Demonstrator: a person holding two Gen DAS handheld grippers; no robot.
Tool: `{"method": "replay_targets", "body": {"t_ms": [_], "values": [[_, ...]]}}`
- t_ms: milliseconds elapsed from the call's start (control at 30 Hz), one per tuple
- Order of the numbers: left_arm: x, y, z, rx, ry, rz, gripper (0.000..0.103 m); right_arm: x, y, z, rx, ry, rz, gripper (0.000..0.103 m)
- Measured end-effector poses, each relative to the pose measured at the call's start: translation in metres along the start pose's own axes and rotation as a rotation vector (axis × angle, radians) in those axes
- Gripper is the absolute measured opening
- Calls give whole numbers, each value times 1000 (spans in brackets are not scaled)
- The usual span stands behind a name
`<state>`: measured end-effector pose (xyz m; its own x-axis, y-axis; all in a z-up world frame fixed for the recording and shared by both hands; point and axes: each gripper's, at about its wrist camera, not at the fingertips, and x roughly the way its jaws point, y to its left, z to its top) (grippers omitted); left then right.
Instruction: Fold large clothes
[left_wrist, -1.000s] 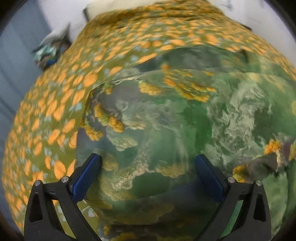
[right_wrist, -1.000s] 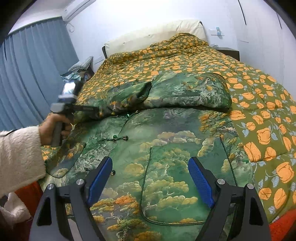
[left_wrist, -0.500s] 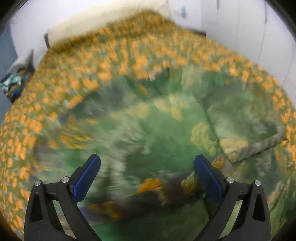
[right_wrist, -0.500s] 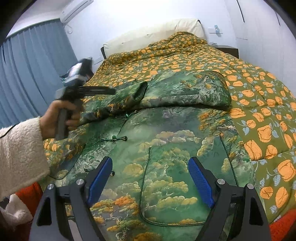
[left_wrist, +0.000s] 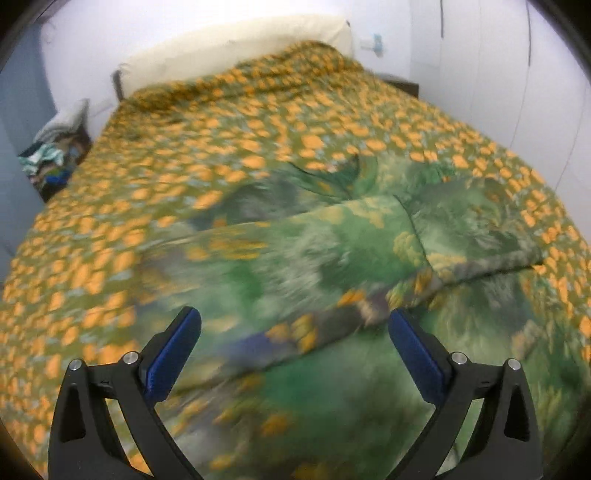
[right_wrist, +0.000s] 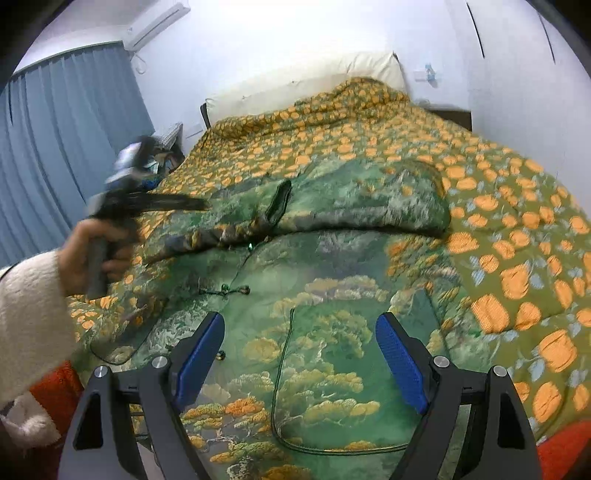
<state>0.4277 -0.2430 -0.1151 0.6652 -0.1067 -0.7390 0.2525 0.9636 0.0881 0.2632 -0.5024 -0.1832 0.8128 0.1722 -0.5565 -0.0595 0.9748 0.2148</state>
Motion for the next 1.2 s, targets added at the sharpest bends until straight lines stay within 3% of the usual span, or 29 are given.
{"method": "replay_targets", "body": {"t_ms": [300,467,533,633,800,1033,1200], "values": [[-120,74,-63,-115,-114,121,102,-71,-7,43,-56,-216,-142,83],[-141,80,-89,-194,-169,137,102,-133,-9,89,-103,-391,-277,89],[-134,78,-93,-221,-177,137,102,-144,-8,101,-135,-412,-332,93],[-123,79,-106,-277,-165,123,102,-140,-7,101,-186,-387,-380,93],[-100,73,-125,-339,-125,106,102,-100,-17,59,-163,-232,-384,93],[-90,60,-136,-337,-120,133,102,-43,-39,-1,-27,-42,-315,93],[-90,57,-140,-325,-132,175,102,-45,-40,-1,-26,-77,-308,93]]}}
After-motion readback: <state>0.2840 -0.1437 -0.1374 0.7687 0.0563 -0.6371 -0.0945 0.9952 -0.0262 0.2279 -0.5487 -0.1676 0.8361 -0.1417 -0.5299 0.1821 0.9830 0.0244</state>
